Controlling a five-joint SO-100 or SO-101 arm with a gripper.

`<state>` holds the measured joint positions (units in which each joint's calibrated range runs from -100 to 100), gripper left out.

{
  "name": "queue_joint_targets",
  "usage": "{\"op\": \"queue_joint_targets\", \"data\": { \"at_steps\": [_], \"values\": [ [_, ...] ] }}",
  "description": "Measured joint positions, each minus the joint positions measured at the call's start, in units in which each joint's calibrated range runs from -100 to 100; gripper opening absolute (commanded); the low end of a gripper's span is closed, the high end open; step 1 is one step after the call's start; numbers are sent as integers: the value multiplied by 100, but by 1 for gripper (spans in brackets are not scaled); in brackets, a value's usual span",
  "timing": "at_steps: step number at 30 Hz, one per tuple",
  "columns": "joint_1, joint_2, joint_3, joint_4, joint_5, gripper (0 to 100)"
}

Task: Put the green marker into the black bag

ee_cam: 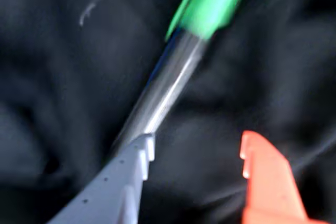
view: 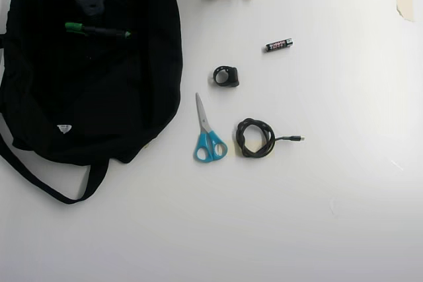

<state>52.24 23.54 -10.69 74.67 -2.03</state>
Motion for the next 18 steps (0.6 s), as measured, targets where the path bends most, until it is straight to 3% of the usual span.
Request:
{"op": "queue_joint_targets", "data": {
  "at_steps": [8,9,11,12,18],
  "values": [
    [-963,-1868,0,1048,0,22],
    [-1161,-2142,0,1245,-63,18],
    [-1727,-2707,-8,1426,-142,4],
    [-2307,-2922,-8,1486,-166,2],
    [-4673,-3097,-8,1752,-523,2]
  ]
}}
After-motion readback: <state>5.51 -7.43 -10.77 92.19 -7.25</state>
